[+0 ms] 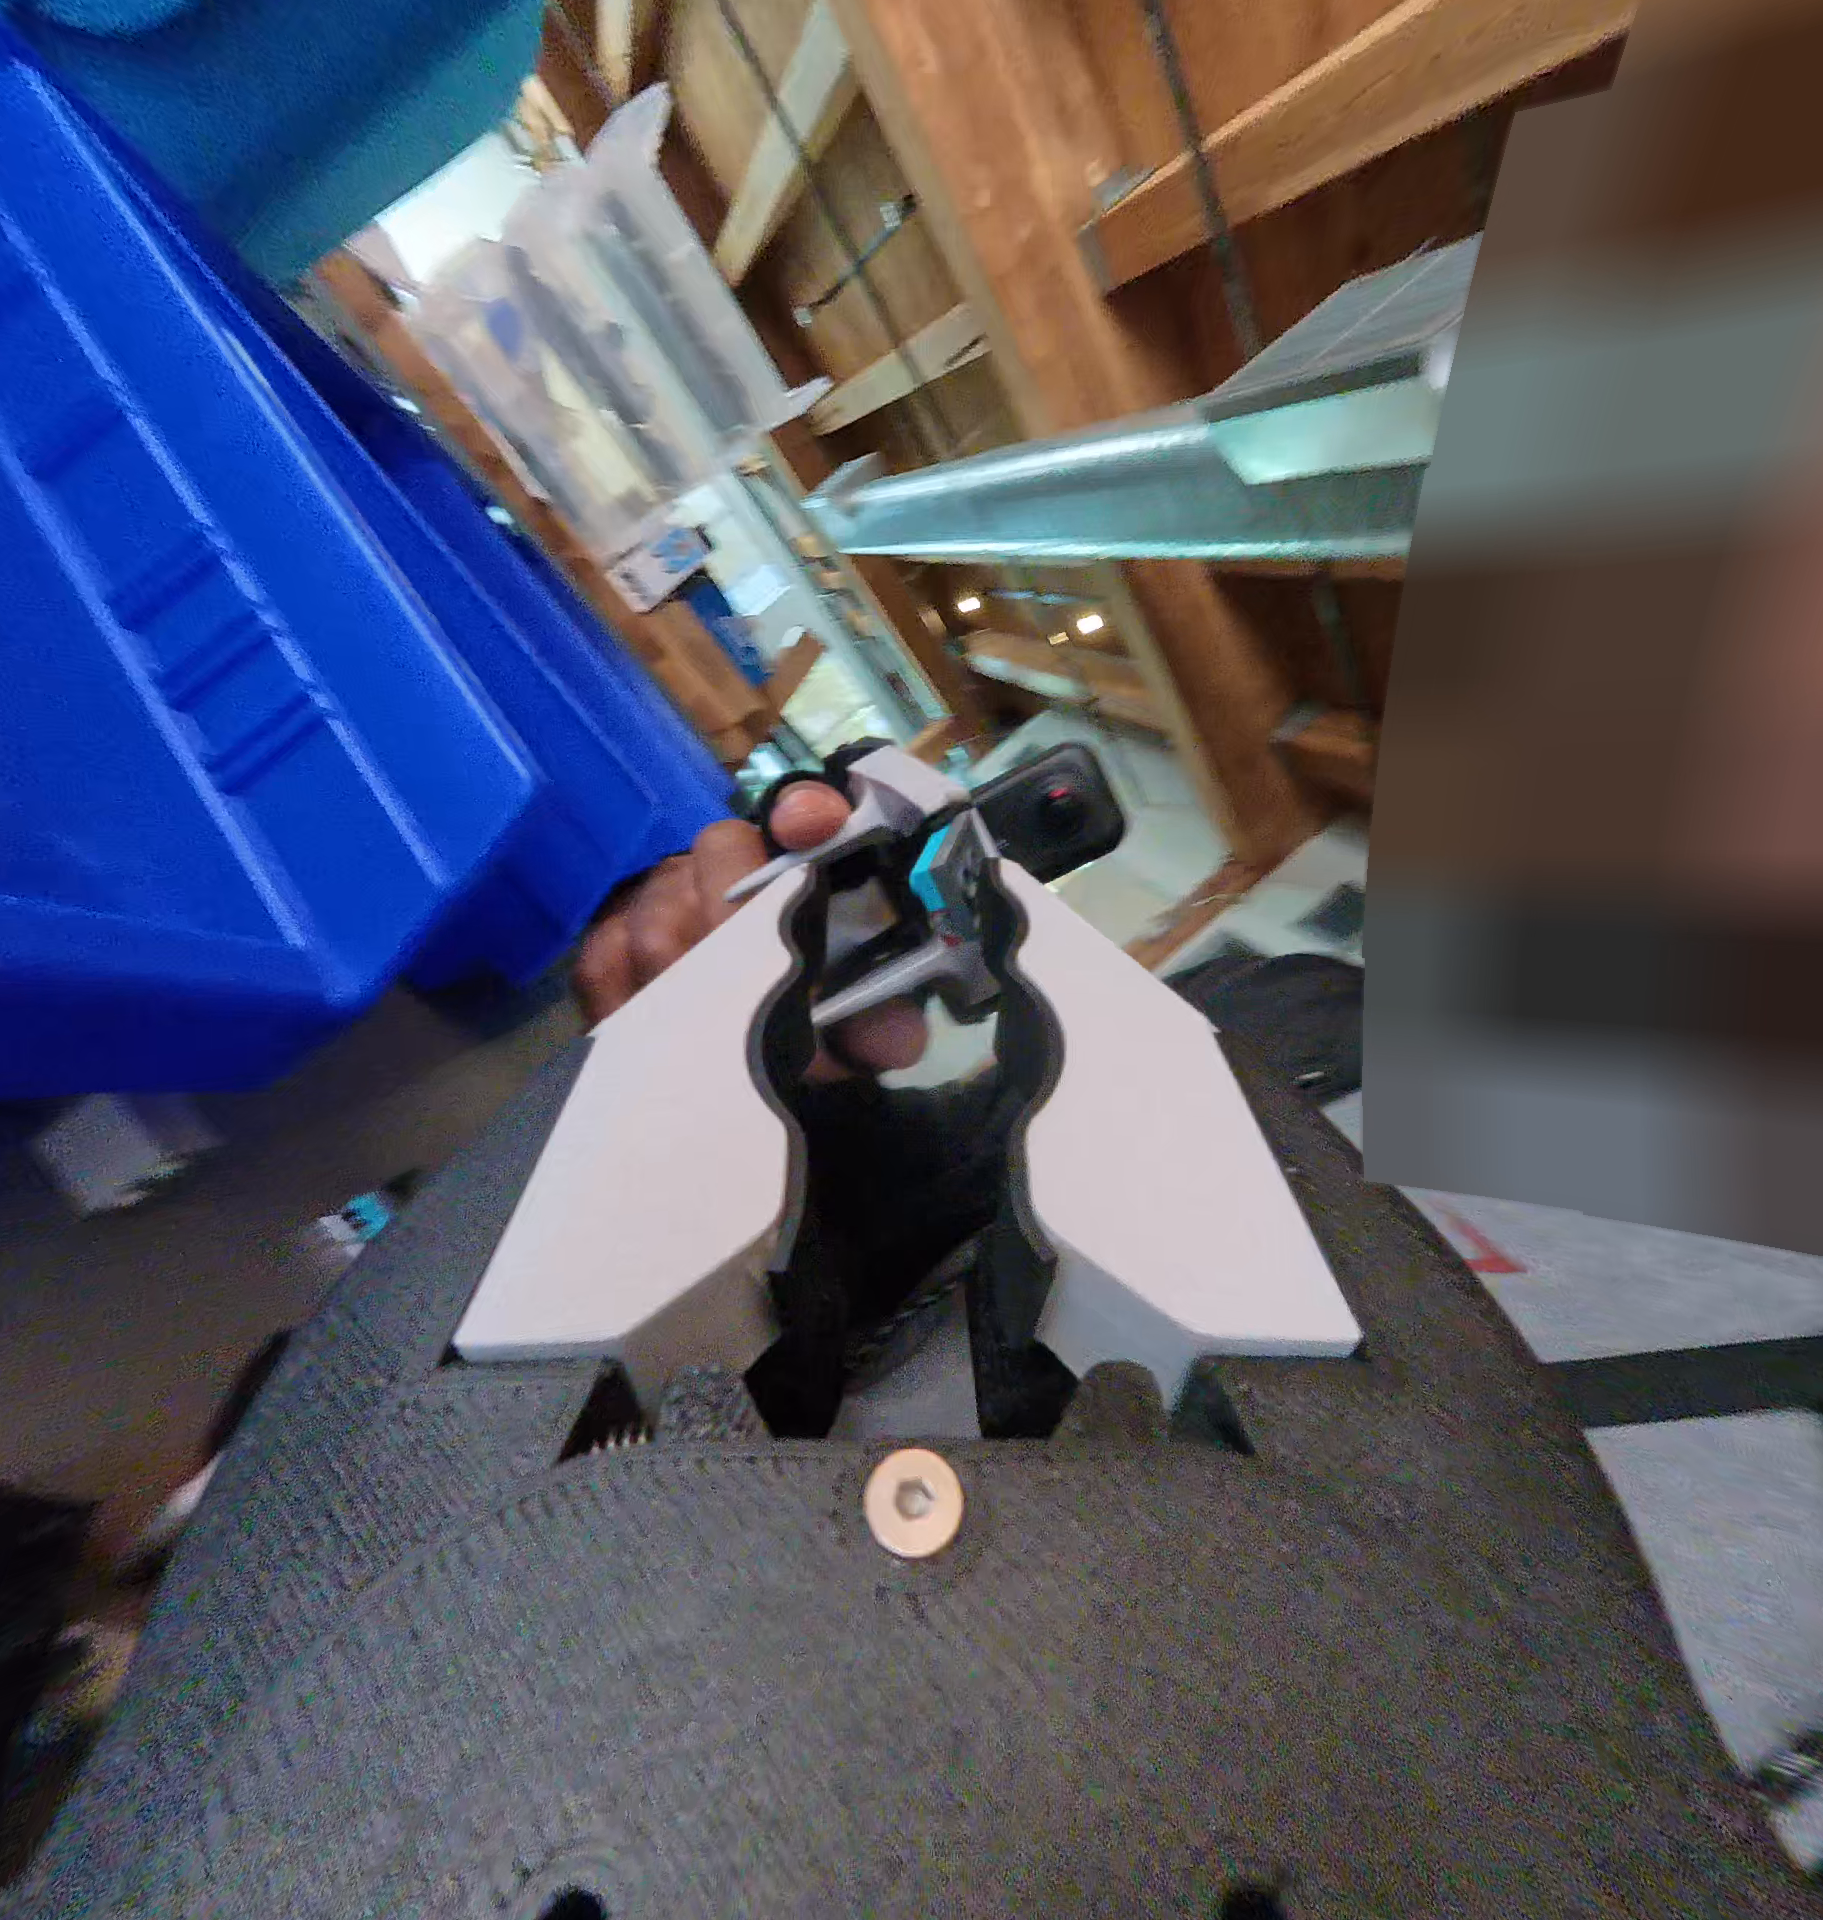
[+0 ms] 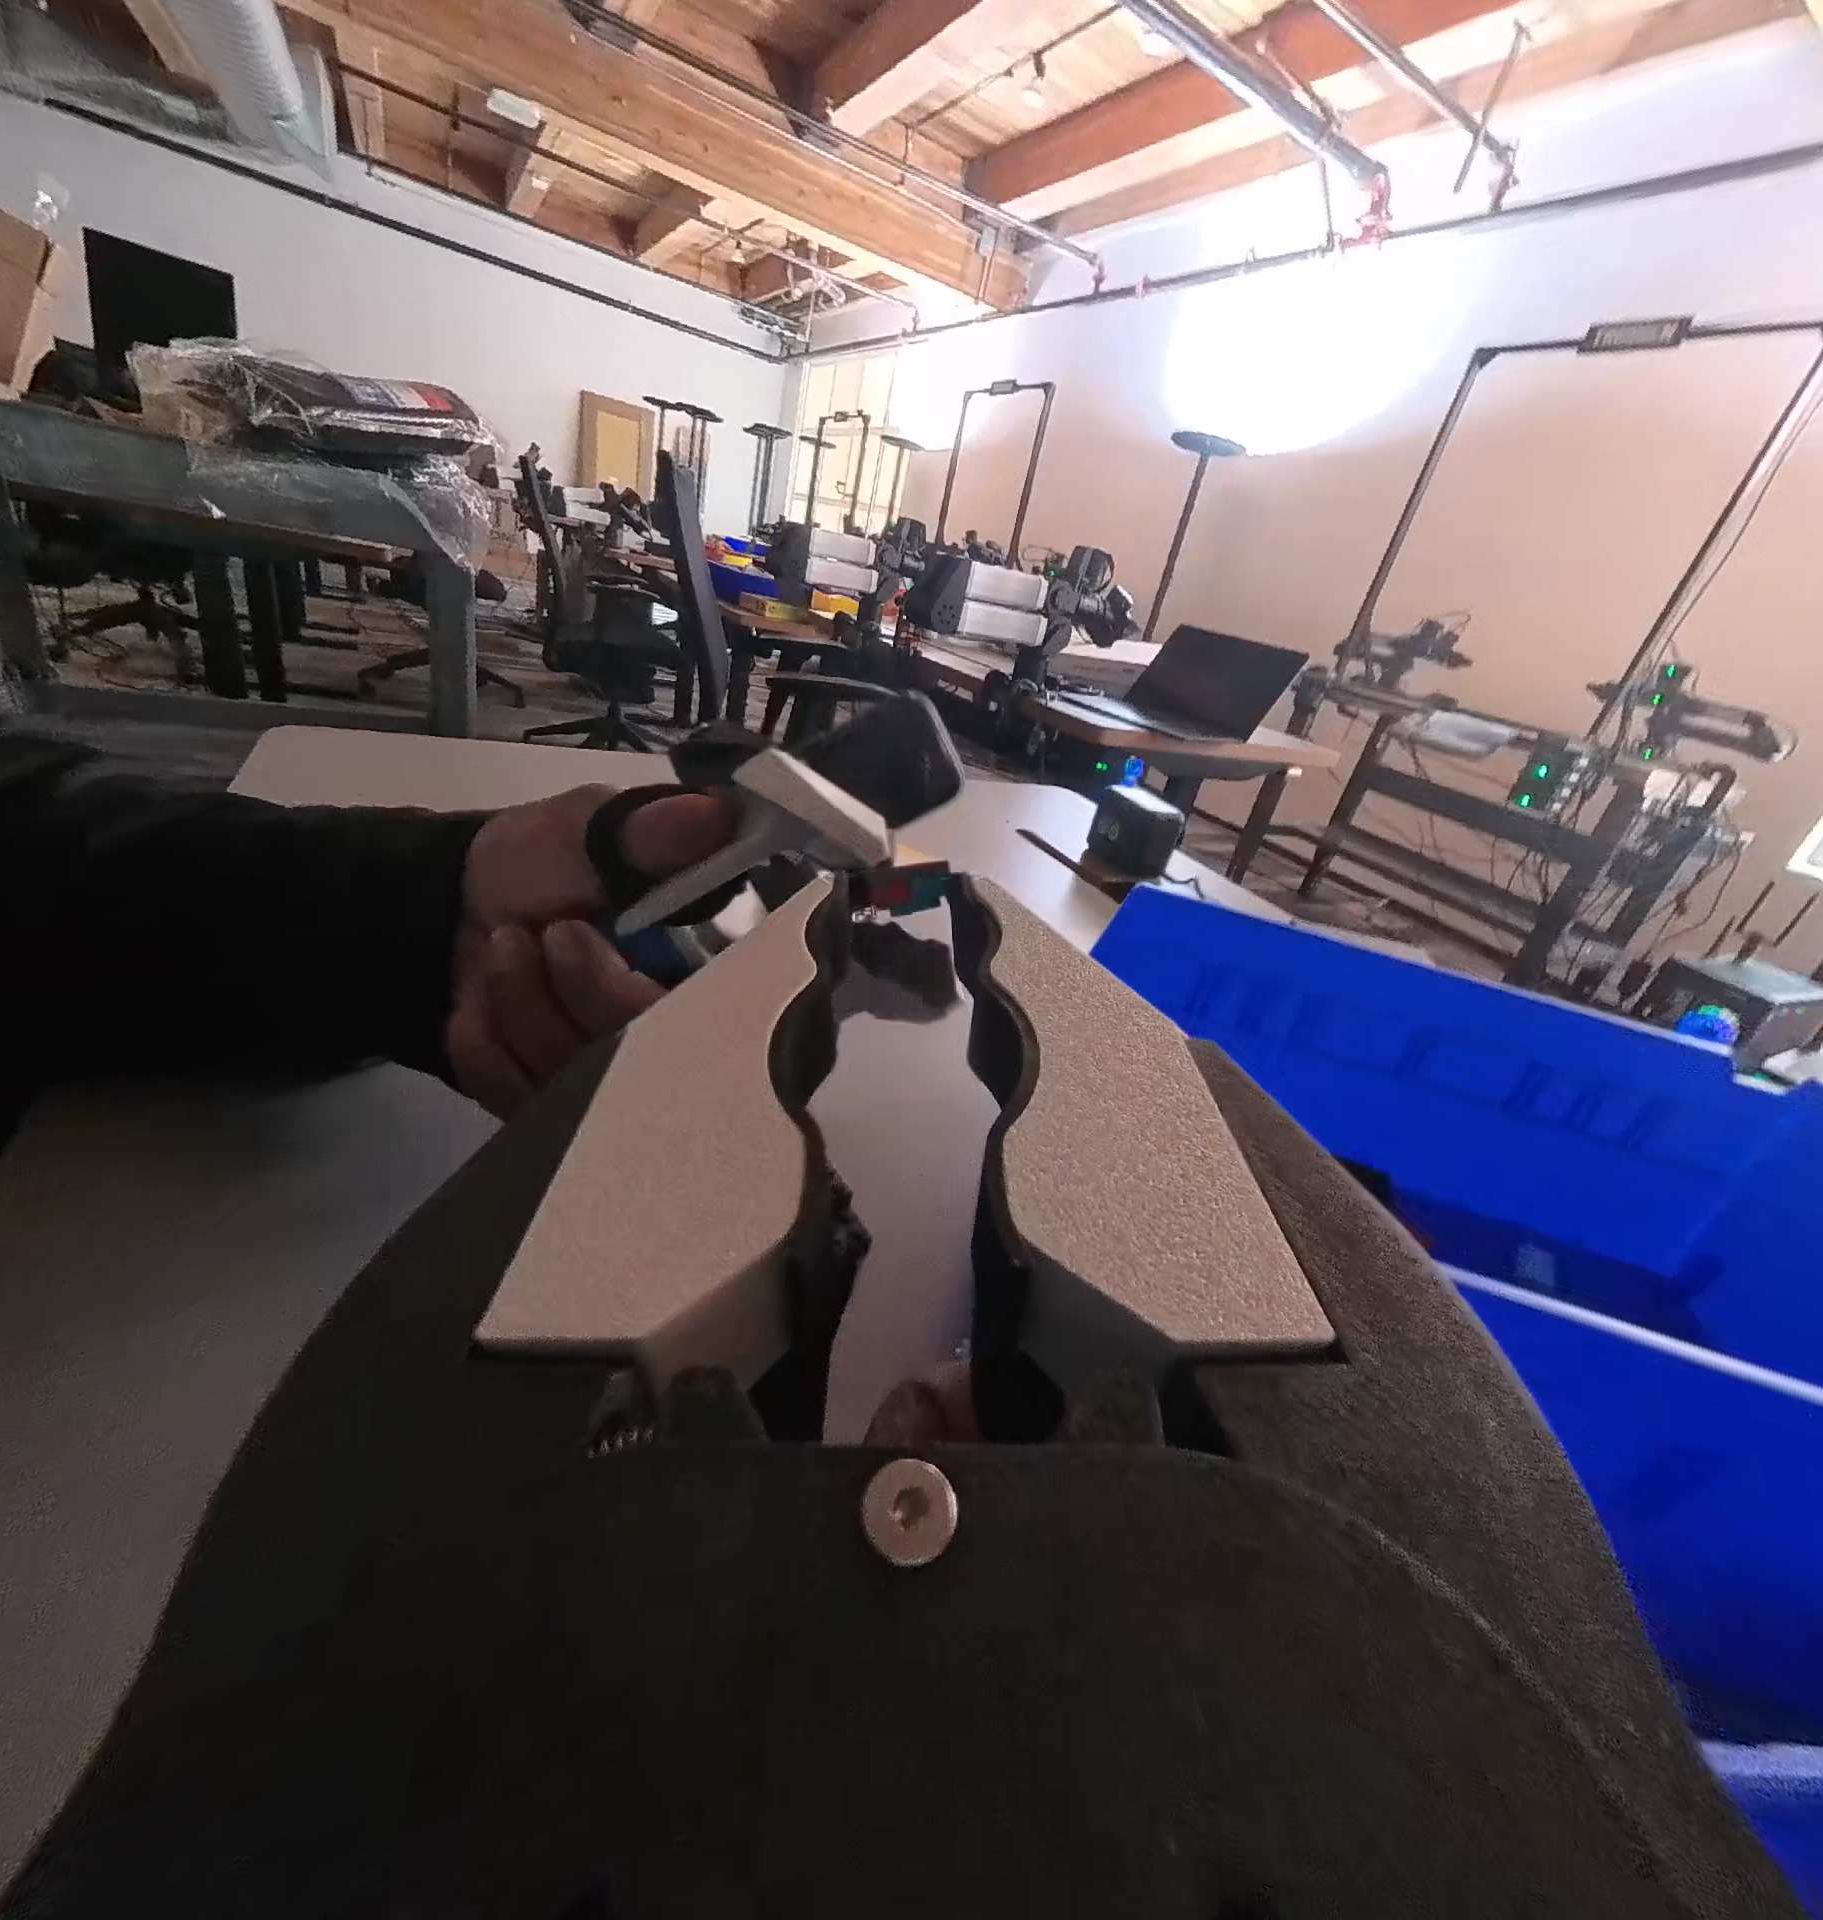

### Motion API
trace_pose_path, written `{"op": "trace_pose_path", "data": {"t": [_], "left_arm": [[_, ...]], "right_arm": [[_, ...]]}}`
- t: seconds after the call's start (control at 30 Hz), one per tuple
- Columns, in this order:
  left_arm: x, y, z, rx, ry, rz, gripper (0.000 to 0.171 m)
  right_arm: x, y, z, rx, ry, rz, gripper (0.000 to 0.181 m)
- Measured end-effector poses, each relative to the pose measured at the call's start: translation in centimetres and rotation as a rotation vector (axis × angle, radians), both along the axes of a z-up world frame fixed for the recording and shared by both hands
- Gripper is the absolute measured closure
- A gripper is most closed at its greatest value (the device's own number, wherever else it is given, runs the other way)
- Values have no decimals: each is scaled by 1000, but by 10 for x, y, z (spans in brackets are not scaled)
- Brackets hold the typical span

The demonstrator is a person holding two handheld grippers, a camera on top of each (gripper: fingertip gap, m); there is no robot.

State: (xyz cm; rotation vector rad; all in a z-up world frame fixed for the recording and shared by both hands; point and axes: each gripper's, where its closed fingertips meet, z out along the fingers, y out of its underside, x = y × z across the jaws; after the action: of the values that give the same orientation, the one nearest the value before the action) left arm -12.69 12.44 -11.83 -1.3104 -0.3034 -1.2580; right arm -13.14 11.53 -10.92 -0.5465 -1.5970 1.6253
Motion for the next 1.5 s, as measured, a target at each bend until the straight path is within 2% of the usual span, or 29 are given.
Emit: {"op": "trace_pose_path", "data": {"t": [0.13,0.23,0.4,0.57,0.67,0.87,1.07,1.2,1.37,1.5], "left_arm": [[-12,1,-9,-53,279,153,127],[-18,-3,-10,-53,472,234,129],[-9,-3,-15,-33,733,268,134],[-3,4,-30,-45,998,329,141],[-2,7,-31,-20,1091,377,145],[-9,7,-25,16,1138,462,152],[-8,6,-26,25,1156,457,159],[-7,5,-23,20,1008,405,162],[-15,1,-18,-15,731,336,162],[-21,-2,-19,-54,543,267,163]], "right_arm": [[-3,6,-1,-104,-146,11,162],[-8,10,-6,-189,-303,9,161],[-11,19,-13,-357,-522,41,162],[-11,19,-21,-475,-642,79,162],[-11,19,-25,-496,-674,77,162],[-11,15,-25,-533,-708,103,162],[-12,15,-24,-583,-692,133,161],[-12,15,-24,-495,-594,119,151],[-9,11,-25,-322,-459,82,130],[-9,12,-26,-123,-326,-17,130]]}}
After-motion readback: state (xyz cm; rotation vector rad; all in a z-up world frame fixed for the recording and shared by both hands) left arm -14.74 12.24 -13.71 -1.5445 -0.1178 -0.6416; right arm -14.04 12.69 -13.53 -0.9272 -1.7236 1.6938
